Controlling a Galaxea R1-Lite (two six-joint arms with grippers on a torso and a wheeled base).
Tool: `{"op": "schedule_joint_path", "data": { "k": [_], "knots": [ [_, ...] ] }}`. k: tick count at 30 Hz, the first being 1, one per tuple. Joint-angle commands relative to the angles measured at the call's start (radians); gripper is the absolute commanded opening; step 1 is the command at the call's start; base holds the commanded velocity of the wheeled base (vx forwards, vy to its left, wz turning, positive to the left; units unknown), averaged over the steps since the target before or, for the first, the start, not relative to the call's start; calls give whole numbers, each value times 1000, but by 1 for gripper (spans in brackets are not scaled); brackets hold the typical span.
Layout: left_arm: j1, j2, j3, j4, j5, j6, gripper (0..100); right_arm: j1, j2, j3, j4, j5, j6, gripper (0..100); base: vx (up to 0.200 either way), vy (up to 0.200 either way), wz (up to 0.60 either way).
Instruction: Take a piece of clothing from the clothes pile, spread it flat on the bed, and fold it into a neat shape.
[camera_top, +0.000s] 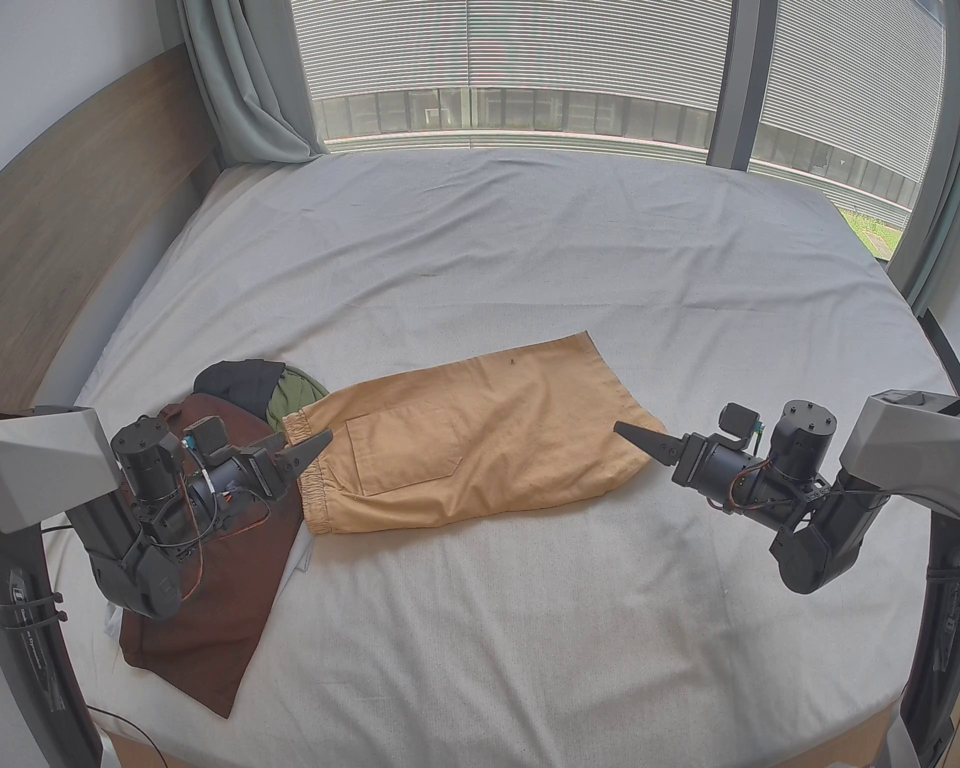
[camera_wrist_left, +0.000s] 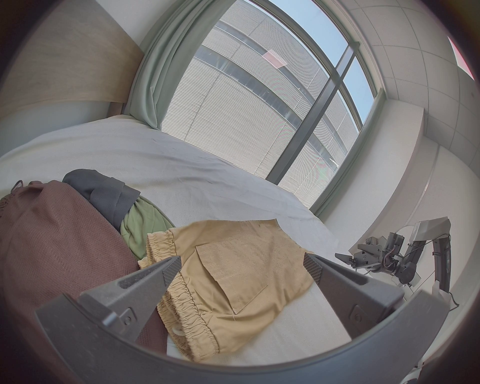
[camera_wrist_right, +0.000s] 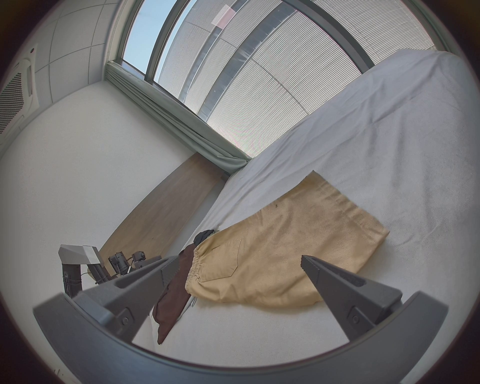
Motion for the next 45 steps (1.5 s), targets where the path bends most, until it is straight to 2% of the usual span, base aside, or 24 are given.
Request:
{"op": "schedule_joint_path", "data": {
  "k": [1,4,9,27,34,40,45],
  "knots": [
    [-2,-1,8,0,0,9,100,33,46,-8,3,-12,0,100,0,0,0],
    [-5,-3,12,0,0,9,100,38,74,-21,3,-17,3,100,0,0,0],
    [-6,-1,12,0,0,10,100,47,141,-60,2,-72,3,100,0,0,0],
    [0,4,8,0,0,9,100,51,241,-100,25,-78,8,100,0,0,0],
    [0,7,8,0,0,10,100,53,281,-127,26,-111,9,100,0,0,0],
    [3,5,5,0,0,7,100,77,313,-166,17,-117,43,100,0,0,0],
    [1,5,5,0,0,7,100,105,355,-225,8,-164,78,100,0,0,0]
  ]
}}
